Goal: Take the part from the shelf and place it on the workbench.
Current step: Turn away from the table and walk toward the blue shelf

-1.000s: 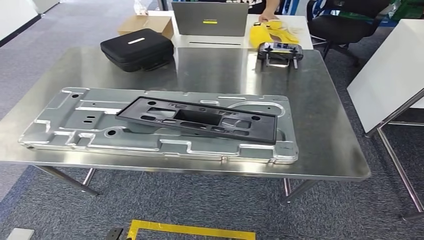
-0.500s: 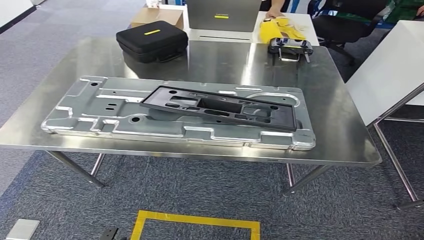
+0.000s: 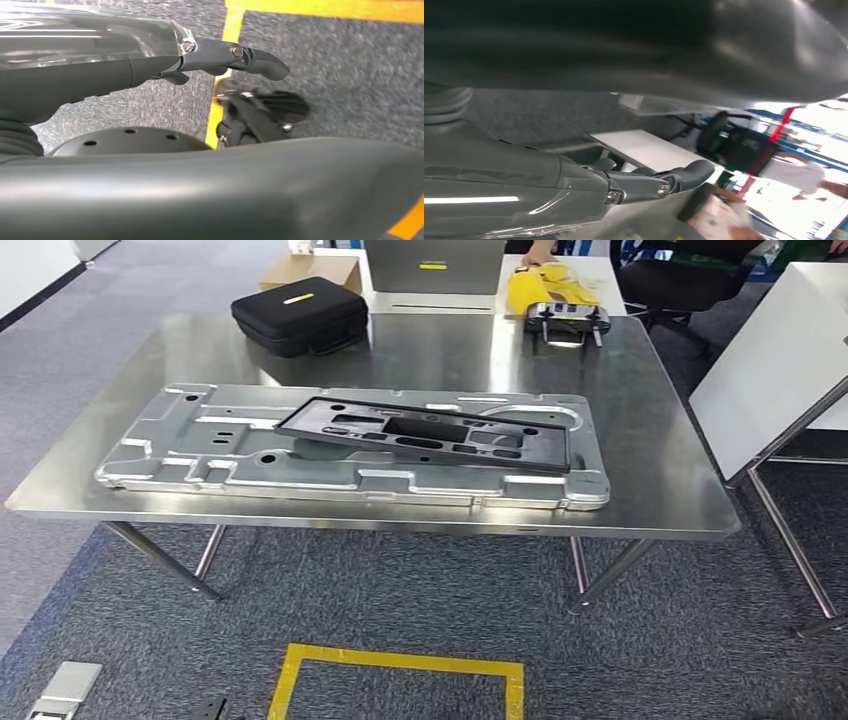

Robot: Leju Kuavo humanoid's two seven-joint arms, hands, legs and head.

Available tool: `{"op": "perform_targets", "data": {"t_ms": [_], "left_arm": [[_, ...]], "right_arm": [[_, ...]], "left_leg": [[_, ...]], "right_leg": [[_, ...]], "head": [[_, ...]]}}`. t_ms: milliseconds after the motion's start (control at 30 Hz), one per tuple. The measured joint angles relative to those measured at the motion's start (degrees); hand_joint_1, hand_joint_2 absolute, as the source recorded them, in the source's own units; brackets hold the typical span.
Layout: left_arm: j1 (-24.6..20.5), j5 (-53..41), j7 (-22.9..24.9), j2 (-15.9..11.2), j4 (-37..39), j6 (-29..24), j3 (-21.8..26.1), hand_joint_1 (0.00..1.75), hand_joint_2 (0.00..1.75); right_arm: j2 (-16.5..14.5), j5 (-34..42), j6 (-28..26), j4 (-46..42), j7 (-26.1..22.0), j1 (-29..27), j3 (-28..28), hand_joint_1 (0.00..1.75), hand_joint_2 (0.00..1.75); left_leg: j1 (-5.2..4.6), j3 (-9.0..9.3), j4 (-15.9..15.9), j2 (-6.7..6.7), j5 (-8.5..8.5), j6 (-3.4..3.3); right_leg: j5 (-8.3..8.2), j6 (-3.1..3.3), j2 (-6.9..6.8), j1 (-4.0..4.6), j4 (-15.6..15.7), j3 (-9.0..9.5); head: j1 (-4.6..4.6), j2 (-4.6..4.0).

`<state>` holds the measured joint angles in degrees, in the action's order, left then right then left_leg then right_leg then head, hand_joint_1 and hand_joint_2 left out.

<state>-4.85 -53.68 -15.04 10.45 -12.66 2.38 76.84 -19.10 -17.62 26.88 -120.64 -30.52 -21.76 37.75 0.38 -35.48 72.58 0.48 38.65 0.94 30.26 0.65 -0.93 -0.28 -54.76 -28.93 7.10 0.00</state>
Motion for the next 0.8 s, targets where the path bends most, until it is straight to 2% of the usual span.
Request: {"op": "perform_targets", "data": {"t_ms": [33, 100, 133, 167, 200, 267, 300, 333, 367, 433, 467, 500, 533, 567, 633, 667, 700, 733, 767, 800], "left_arm": [[0.0, 0.1, 0.0, -0.1, 0.0, 0.0, 0.1, 0.0, 0.0], [0.0, 0.1, 0.0, -0.2, 0.0, 0.0, 0.3, 0.0, 0.0], [-0.1, 0.1, 0.0, -0.3, 0.0, 0.0, 0.5, 0.0, 0.0], [-0.1, 0.2, 0.1, -0.3, 0.0, 0.0, 0.6, 0.0, 0.0], [0.0, 0.1, 0.1, -0.3, 0.0, 0.0, 0.7, 0.0, 0.0], [0.0, 0.0, 0.1, -0.3, 0.0, 0.1, 0.9, 0.0, 0.0], [-0.1, -0.2, 0.0, -0.3, 0.0, 0.2, 0.9, 0.0, 0.0], [-0.2, -0.3, 0.0, -0.3, 0.0, 0.3, 0.9, 0.0, 0.0], [-0.3, -0.6, 0.0, -0.4, 0.0, 0.4, 0.9, 0.0, 0.0], [-0.3, -1.3, 0.0, -0.4, 0.0, 0.6, 0.8, 0.0, 0.0], [-0.2, -1.7, 0.0, -0.4, 0.0, 0.7, 0.8, 0.0, 0.0], [-0.2, -2.0, 0.0, -0.4, 0.0, 0.7, 0.7, 0.0, 0.0], [-0.2, -2.2, 0.0, -0.4, 0.0, 0.7, 0.6, 0.0, 0.0], [-0.2, -2.4, 0.0, -0.4, 0.0, 0.7, 0.5, 0.0, 0.0], [-0.2, -2.6, -0.1, -0.4, 0.0, 0.5, 0.3, 0.0, 0.0], [-0.3, -2.7, 0.0, -0.4, 0.0, 0.3, 0.1, 0.0, 0.0], [-0.3, -2.8, 0.0, -0.4, 0.0, 0.2, -0.1, 0.0, 0.0], [-0.3, -2.9, 0.1, -0.4, 0.0, 0.1, -0.2, 0.0, 0.0], [-0.3, -2.9, 0.3, -0.4, 0.0, 0.1, -0.3, 0.0, 0.0], [-0.3, -3.0, 0.4, -0.4, 0.0, 0.1, -0.3, 0.0, 0.0]], "right_arm": [[-0.1, -0.1, -0.3, 0.7, 0.3, 0.0, -0.4, 0.0, 0.0], [-0.3, -0.5, -0.6, 2.1, 0.7, 0.1, -1.1, 0.0, 0.0], [-0.4, -0.7, -0.7, 2.8, 1.0, 0.1, -1.3, 0.0, 0.0], [-0.5, -0.8, -0.8, 3.4, 1.2, 0.2, -1.6, 0.0, 0.0], [-0.5, -1.0, -0.9, 4.2, 1.6, 0.3, -1.7, 0.0, 0.0], [-0.6, -1.4, -1.0, 6.0, 2.4, 0.5, -2.0, 0.0, 0.0], [-0.7, -1.6, -1.2, 7.0, 2.7, 0.6, -2.0, 0.0, 0.0], [-0.7, -1.7, -1.2, 8.2, 3.1, 0.7, -2.0, 0.0, 0.0], [-0.7, -1.7, -1.3, 9.5, 3.4, 0.7, -1.9, 0.0, 0.0], [-0.7, -1.8, -1.2, 12.3, 3.9, 0.8, -1.3, 0.0, 0.0], [-0.7, -1.9, -0.9, 13.8, 4.1, 0.8, -0.6, 0.0, 0.0], [-0.7, -2.1, -0.3, 15.3, 4.1, 0.9, 0.3, 0.0, 0.0], [-0.7, -2.5, 0.5, 16.7, 4.1, 1.1, 1.4, 0.0, 0.0], [-0.7, -3.2, 1.3, 18.2, 4.1, 1.4, 2.5, 0.0, 0.0], [-0.7, -5.5, 2.7, 21.0, 4.0, 2.5, 4.7, 0.0, 0.0], [-0.7, -7.2, 3.2, 22.6, 3.9, 3.2, 5.9, 0.0, 0.0], [-0.7, -9.3, 3.5, 24.5, 3.6, 4.0, 7.2, 0.0, 0.0], [-0.7, -11.8, 3.7, 26.7, 3.1, 4.9, 8.6, 0.0, 0.0], [-0.7, -14.5, 3.8, 29.0, 2.4, 5.9, 10.1, 0.0, 0.0], [-0.8, -17.4, 3.9, 31.5, 1.5, 6.9, 11.5, 0.0, 0.0]], "left_leg": [[0.11, 1.61, -1.7, 0.0, -1.55, 0.1], [0.29, 6.63, -9.2, -0.02, -4.57, 0.2], [0.3, 8.68, -12.8, -0.08, -5.24, 0.09], [0.26, 9.9, -15.1, -0.14, -5.39, -0.08], [0.16, 10.3, -16.1, -0.2, -5.22, -0.26], [0.21, 10.06, -16.5, -0.21, -5.42, -0.72], [0.33, 9.69, -16.7, -0.2, -5.63, -1.11], [0.44, 9.15, -16.8, -0.16, -5.92, -1.62], [0.5, 8.48, -16.9, -0.08, -6.26, -2.15], [0.22, 7.09, -16.7, 0.13, -7.01, -2.88], [0.05, 6.46, -16.5, 0.25, -7.41, -3.06], [-0.12, 5.84, -16.3, 0.32, -7.78, -3.17], [-0.29, 5.2, -16.1, 0.35, -8.13, -3.25], [-0.45, 4.64, -15.8, 0.36, -8.44, -3.28], [-0.68, 3.83, -15.5, 0.37, -9.01, -3.17], [-0.68, 3.61, -15.4, 0.39, -9.36, -2.97], [-0.58, 3.43, -15.3, 0.41, -9.75, -2.69], [-0.48, 3.28, -15.4, 0.42, -10.21, -2.34], [-0.33, 3.05, -15.4, 0.39, -10.55, -1.99], [-0.29, 2.67, -15.2, 0.28, -10.12, -1.68]], "right_leg": [[-0.25, -0.16, -0.03, -0.06, -0.4, -0.76], [-0.63, -0.59, -0.03, -0.11, -1.3, -2.01], [-0.89, -0.9, -0.02, -0.06, -1.7, -2.54], [-1.21, -1.25, -0.02, 0.0, -1.9, -2.94], [-1.58, -1.62, -0.02, 0.06, -2.1, -3.22], [-2.04, -2.31, 0.06, 0.0, -2.3, -3.59], [-1.31, -2.6, 0.18, -0.04, -2.8, -3.99], [0.29, -2.88, 0.31, -0.1, -4.1, -4.62], [2.79, -3.11, 0.44, -0.2, -6.5, -5.46], [7.71, -3.38, 0.52, -0.31, -13.4, -7.11], [8.79, -3.4, 0.53, -0.32, -16.4, -7.39], [8.55, -3.32, 0.54, -0.29, -17.8, -6.96], [7.21, -3.13, 0.56, -0.24, -17.0, -5.56], [5.43, -2.79, 0.59, -0.14, -14.2, -3.27], [3.25, -1.64, 0.76, 0.29, -5.6, 2.44], [3.08, -1.22, 0.84, 0.54, -2.2, 4.48], [3.2, -0.91, 0.9, 0.79, -0.1, 5.62], [3.13, -0.76, 0.88, 0.97, 0.7, 5.89], [2.77, -0.61, 0.85, 0.93, 1.2, 5.74], [2.26, -0.33, 0.79, 0.81, 1.5, 5.33]], "head": [[0.0, 0.0], [0.0, 0.0], [0.01, 0.0], [0.01, 0.0], [0.01, 0.0], [0.0, 0.0], [0.01, 0.0], [0.02, 0.0], [0.02, 0.0], [0.03, 0.0], [0.03, 0.0], [0.03, 0.0], [0.02, 0.0], [0.02, 0.01], [0.03, 0.01], [0.04, 0.01], [0.04, 0.01], [0.04, 0.01], [0.04, 0.01], [0.0, 0.01]]}}
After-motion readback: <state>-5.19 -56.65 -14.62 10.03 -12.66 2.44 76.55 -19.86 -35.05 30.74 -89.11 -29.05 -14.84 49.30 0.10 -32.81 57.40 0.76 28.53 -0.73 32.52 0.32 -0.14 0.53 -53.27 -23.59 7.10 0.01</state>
